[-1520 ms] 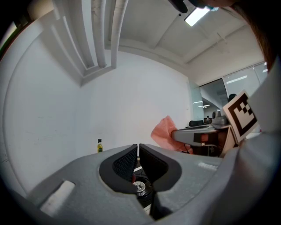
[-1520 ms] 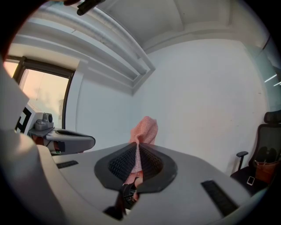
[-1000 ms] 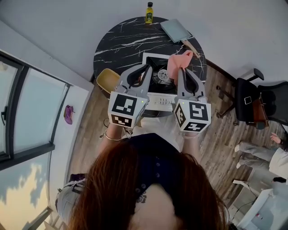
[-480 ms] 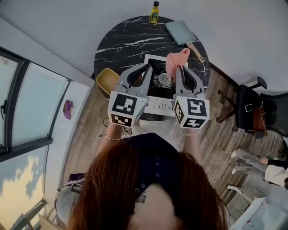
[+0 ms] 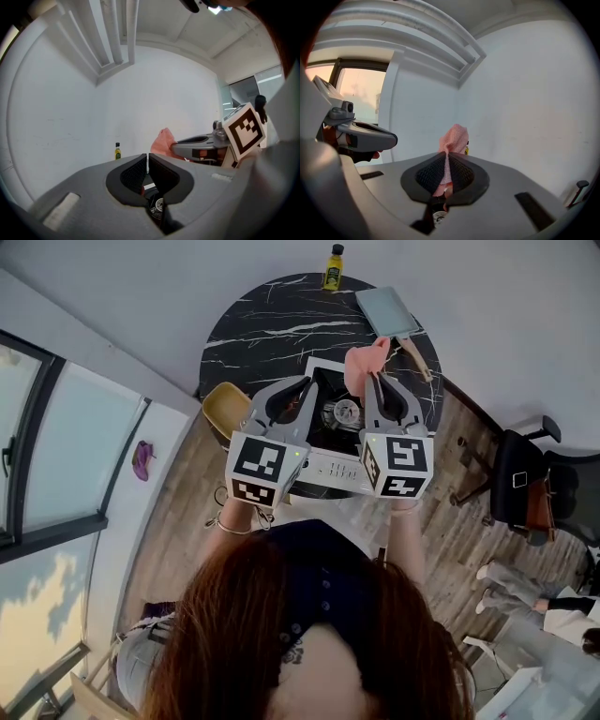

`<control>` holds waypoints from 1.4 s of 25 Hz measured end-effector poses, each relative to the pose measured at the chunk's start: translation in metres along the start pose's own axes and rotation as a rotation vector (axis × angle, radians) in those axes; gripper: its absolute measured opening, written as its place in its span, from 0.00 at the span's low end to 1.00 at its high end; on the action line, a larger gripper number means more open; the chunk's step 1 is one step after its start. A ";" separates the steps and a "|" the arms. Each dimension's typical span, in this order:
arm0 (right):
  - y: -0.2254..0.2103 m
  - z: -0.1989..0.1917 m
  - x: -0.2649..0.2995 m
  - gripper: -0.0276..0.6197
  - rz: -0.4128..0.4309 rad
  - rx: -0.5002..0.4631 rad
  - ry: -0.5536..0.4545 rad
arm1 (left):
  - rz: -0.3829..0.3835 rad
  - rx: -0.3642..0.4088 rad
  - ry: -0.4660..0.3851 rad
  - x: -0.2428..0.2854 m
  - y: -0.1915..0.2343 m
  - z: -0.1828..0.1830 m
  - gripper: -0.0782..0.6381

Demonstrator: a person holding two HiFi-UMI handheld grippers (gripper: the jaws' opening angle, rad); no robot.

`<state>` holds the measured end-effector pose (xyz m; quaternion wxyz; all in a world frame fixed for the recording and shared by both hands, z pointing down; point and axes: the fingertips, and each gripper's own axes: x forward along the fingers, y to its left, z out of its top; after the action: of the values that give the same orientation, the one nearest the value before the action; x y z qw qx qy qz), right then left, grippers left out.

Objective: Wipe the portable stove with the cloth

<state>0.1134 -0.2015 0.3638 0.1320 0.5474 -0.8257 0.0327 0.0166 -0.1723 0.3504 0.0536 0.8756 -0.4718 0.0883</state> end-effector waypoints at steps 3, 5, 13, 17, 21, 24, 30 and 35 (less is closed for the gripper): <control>0.001 -0.002 0.011 0.08 0.019 -0.031 0.010 | 0.013 -0.003 0.006 0.003 0.004 -0.002 0.14; 0.001 -0.003 0.018 0.08 0.034 -0.049 0.016 | 0.022 -0.005 0.011 0.004 0.006 -0.003 0.14; 0.002 -0.012 0.044 0.08 0.101 -0.101 0.042 | 0.057 -0.016 0.026 0.011 0.014 -0.007 0.14; 0.003 -0.022 0.059 0.08 0.134 -0.139 0.061 | 0.074 -0.022 0.037 0.014 0.017 -0.011 0.14; 0.006 -0.028 0.076 0.08 0.162 -0.177 0.073 | 0.090 -0.028 0.048 0.018 0.020 -0.014 0.14; 0.006 -0.033 0.087 0.08 0.180 -0.195 0.077 | 0.102 -0.033 0.056 0.019 0.024 -0.017 0.14; 0.008 -0.045 0.106 0.08 0.214 -0.234 0.095 | 0.126 -0.044 0.072 0.024 0.033 -0.021 0.14; 0.011 -0.058 0.122 0.08 0.251 -0.276 0.108 | 0.132 -0.051 0.084 0.029 0.037 -0.026 0.14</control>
<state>0.0688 -0.2953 0.4515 0.2449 0.4145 -0.8758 -0.0351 -0.0011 -0.2120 0.3817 0.0898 0.8364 -0.5281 0.1162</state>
